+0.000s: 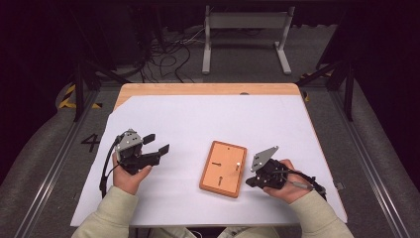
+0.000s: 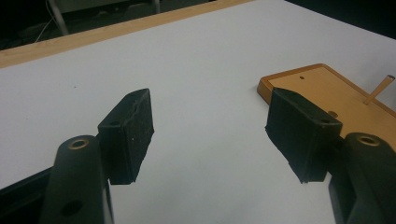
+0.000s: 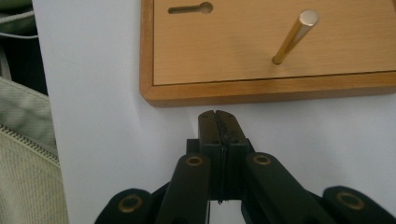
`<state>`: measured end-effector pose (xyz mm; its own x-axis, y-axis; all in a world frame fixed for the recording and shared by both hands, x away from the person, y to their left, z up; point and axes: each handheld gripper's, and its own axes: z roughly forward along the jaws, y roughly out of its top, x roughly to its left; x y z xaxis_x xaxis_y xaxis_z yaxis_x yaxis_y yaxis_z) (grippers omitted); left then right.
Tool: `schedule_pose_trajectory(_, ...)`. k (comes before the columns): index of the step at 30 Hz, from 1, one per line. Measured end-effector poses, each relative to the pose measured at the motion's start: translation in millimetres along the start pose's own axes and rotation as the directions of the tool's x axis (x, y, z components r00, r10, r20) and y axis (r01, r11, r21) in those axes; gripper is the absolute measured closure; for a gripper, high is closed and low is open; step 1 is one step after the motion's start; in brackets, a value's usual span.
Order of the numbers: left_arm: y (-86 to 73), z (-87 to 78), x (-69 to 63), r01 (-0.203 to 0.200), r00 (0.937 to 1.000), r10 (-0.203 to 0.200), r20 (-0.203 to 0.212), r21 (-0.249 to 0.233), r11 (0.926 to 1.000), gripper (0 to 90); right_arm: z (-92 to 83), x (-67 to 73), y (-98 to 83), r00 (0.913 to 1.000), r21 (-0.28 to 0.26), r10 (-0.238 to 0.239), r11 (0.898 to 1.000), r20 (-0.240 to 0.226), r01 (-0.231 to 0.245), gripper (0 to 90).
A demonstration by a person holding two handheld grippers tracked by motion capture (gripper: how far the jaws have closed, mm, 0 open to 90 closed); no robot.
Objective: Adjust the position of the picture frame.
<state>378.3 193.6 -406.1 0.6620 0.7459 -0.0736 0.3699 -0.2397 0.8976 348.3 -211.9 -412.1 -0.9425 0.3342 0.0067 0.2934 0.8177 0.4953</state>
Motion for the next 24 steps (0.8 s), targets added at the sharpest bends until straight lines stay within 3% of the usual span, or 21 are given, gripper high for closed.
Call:
schedule_pose_trajectory(8,-0.3,0.4,-0.5,-0.001,1.0000,0.001,0.001,0.002,1.0000,32.1,14.8,9.1,8.4,0.9977,0.063,-0.049,0.997,-0.046,0.052,90.0)
schedule_pose_trajectory(14,-1.6,0.2,-0.3,-0.003,1.0000,0.003,-0.002,0.003,1.0000,32.0,24.9,12.6,12.4,0.9964,0.109,-0.061,0.992,-0.059,0.067,90.0)
schedule_pose_trajectory(24,-3.6,-1.3,-0.6,0.003,1.0000,-0.003,-0.006,0.012,0.9999,31.8,39.9,13.1,30.4,0.9946,0.058,-0.067,0.996,-0.079,0.072,90.0)
